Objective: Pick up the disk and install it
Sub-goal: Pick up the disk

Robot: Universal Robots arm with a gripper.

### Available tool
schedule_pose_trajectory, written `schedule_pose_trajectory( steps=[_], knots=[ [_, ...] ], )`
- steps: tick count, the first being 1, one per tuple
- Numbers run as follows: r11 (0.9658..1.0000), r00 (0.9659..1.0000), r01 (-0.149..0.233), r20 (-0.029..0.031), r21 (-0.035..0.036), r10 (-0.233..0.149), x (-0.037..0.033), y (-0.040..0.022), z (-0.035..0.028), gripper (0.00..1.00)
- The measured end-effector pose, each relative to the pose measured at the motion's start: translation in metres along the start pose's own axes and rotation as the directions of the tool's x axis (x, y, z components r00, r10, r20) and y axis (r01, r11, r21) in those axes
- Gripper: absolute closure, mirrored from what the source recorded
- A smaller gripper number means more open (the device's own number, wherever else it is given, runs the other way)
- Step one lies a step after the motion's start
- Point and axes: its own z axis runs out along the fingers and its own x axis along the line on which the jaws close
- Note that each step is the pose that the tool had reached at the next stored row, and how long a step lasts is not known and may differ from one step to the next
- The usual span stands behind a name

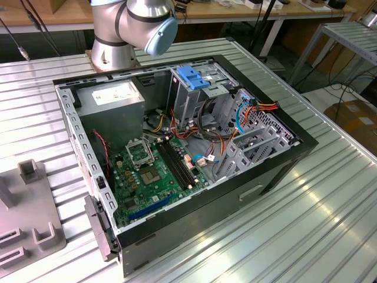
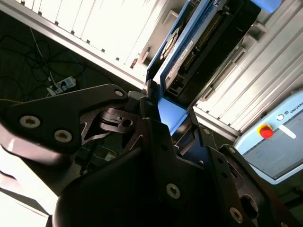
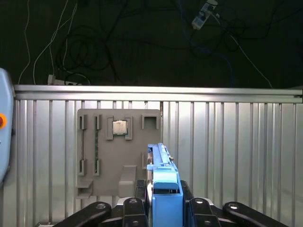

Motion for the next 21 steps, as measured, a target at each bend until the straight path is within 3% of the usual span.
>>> schedule_pose_trajectory(
  steps=[4, 8, 10, 21],
  knots=[
    [1.0, 1.0, 0.0, 0.0, -0.0001, 0.0, 0.0, -0.0034, -0.0001, 0.63],
    [1.0, 1.0, 0.0, 0.0, 0.0, 0.0, 0.0001, -0.0148, 0.0, 0.63],
    [1.0, 1.0, 0.0, 0.0, -0.0001, 0.0, 0.0001, -0.0241, -0.0001, 0.63],
    [1.0, 1.0, 0.0, 0.0, 0.0, 0.0, 0.0003, -0.0529, -0.0001, 0.63]
  ],
)
